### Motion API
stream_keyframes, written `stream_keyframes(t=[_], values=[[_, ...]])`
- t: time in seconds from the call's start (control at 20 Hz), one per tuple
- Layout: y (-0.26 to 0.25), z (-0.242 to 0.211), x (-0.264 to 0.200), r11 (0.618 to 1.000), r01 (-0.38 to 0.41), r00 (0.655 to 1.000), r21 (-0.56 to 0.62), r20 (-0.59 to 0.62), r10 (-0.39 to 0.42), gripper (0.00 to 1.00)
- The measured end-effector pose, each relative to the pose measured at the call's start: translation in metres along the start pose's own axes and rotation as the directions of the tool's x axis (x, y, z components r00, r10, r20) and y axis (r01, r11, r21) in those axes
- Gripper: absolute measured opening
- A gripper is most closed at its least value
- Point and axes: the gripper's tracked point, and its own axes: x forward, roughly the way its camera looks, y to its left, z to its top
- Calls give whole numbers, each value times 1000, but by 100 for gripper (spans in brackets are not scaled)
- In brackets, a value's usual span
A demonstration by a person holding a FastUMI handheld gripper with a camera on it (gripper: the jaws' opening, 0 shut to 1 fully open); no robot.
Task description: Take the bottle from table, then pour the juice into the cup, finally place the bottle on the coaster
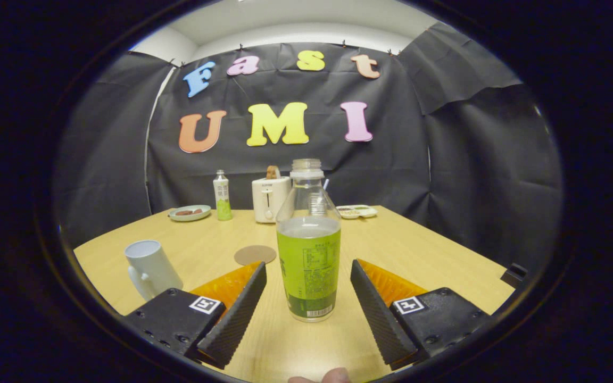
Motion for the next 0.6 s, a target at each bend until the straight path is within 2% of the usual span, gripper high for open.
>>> stream_keyframes(t=[0.35, 0.6], values=[[0, -8, 37, 998, 22, 998, 53, -59, -19, 100], [2, -7, 46, 996, 33, 996, 78, -91, -26, 98]])
